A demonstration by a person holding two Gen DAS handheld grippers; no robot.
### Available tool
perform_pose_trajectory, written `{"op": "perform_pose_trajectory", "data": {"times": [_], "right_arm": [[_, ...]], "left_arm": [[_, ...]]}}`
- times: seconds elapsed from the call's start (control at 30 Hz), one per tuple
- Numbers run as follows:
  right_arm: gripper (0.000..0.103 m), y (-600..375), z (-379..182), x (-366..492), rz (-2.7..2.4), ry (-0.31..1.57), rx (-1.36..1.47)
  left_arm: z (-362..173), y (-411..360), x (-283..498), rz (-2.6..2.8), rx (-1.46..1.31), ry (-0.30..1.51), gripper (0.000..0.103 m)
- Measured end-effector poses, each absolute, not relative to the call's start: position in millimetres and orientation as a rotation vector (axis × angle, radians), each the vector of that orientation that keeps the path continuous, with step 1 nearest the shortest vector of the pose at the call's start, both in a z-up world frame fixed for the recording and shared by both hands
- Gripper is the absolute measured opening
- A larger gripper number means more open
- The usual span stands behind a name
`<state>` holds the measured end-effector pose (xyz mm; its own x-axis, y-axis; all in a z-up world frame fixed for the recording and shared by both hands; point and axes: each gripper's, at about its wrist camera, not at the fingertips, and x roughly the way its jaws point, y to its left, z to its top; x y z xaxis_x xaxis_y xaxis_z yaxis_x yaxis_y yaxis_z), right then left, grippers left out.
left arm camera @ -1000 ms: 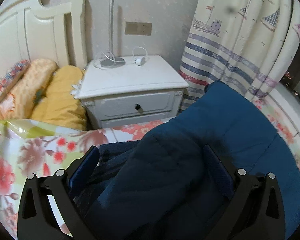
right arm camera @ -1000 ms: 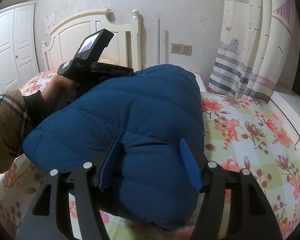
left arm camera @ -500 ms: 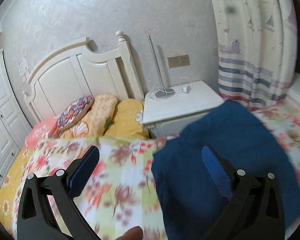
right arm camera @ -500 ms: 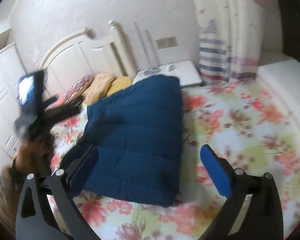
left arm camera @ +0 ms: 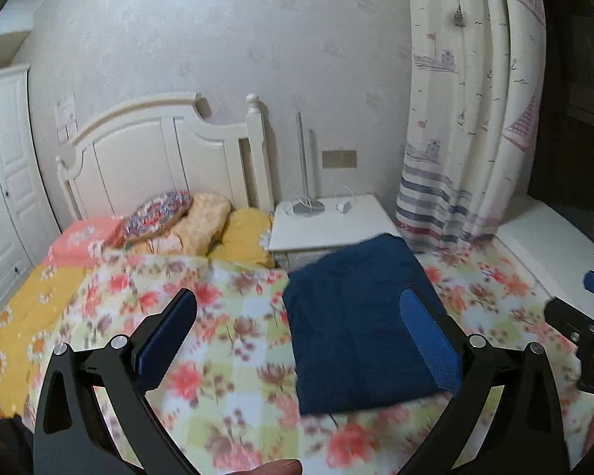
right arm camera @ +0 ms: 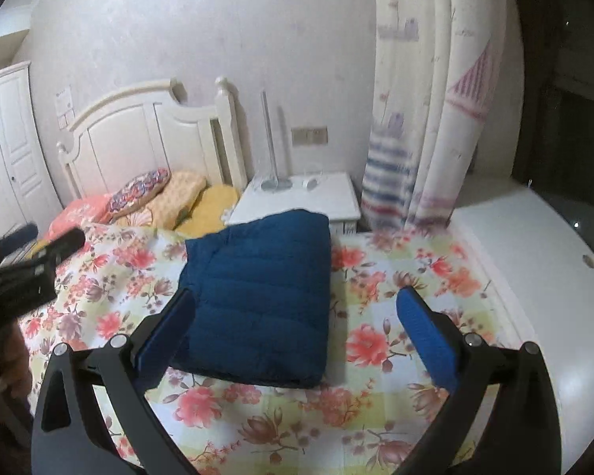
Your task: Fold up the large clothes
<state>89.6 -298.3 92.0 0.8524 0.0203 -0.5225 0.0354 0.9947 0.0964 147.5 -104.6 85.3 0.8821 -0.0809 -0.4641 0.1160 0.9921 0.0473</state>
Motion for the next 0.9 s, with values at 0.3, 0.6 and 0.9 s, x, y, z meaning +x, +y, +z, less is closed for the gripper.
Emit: {"op": "perform_pose_trajectory", "data": {"times": [0.3, 0.6, 0.9], "right_arm": [[0.101, -281.2, 88.5, 57.6, 0.038, 0.554, 0.101], [0.101, -268.5, 93.9, 48.4, 0.035, 0.538, 0.087], [0.101, -258.7, 92.0, 51.1, 0.041, 0.550, 0.067]], "left_arm": [[64.1, -97.5, 87.3, -0.056, 0.067, 0.384, 0.099], [59.6, -92.7, 72.9, 0.031, 0.062, 0.340, 0.099], [55.3, -86.3, 76.7, 0.018, 0.040, 0.378, 0.099]]}}
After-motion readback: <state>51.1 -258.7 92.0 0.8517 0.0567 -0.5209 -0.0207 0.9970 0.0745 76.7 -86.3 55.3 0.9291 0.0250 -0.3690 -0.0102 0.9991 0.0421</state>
